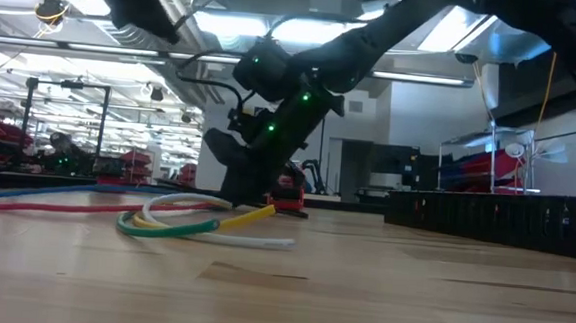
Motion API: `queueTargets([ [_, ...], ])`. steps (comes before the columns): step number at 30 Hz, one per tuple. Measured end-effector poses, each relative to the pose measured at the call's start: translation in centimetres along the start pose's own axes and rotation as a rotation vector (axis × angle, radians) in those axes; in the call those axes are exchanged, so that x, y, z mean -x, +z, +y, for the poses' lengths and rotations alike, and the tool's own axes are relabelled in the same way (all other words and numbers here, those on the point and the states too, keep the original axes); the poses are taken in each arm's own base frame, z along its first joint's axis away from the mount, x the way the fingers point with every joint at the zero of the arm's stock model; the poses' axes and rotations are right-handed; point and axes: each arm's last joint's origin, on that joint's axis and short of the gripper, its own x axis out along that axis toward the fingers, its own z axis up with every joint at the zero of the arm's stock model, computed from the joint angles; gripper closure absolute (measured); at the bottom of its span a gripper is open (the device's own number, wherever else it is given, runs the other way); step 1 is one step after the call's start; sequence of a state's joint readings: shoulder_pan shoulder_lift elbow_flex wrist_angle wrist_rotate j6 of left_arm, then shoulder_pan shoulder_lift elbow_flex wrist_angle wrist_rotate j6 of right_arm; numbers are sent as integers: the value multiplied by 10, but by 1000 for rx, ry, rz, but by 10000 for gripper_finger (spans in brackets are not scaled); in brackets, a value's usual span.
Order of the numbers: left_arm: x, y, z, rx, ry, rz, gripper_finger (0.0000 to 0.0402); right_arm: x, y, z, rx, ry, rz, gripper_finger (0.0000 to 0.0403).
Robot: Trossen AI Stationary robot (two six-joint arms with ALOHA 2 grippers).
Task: Ziptie cables
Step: Wrap the black zip tie on the cable
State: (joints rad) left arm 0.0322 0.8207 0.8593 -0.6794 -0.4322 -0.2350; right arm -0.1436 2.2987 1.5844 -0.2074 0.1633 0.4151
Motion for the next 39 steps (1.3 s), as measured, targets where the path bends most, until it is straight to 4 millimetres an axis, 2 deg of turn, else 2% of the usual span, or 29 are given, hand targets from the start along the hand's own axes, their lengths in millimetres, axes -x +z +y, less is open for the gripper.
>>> queueTargets([
  [2,0,4,-1,19,-10,-41,401,7,2,1,86,19,11,367],
  [4,0,9,-2,53,-22,-84,401,18,5,0,175,15,30,387],
  [7,1,16,-2,122,-36,-148,401,47,20,-1,274,-6,-5,388],
  [11,1,20,-1,175,-39,-186,401,110,51,1,429,6,-134,401],
  [15,1,22,0,189,-37,-201,401,159,66,-1,531,9,-220,402],
  [18,1,22,0,178,-36,-199,401,195,78,-5,533,-17,-322,400],
  [20,1,21,0,173,-34,-192,401,207,84,-8,471,-28,-371,400],
  [22,1,20,0,170,-32,-184,401,205,85,-13,355,-29,-369,399],
  [25,0,20,0,169,-31,-181,401,181,82,-18,236,25,-298,377],
  [34,0,14,0,196,-45,-122,401,78,51,-18,207,33,-109,225],
  [39,-1,12,0,193,-44,-99,401,34,27,-20,213,37,-8,180],
])
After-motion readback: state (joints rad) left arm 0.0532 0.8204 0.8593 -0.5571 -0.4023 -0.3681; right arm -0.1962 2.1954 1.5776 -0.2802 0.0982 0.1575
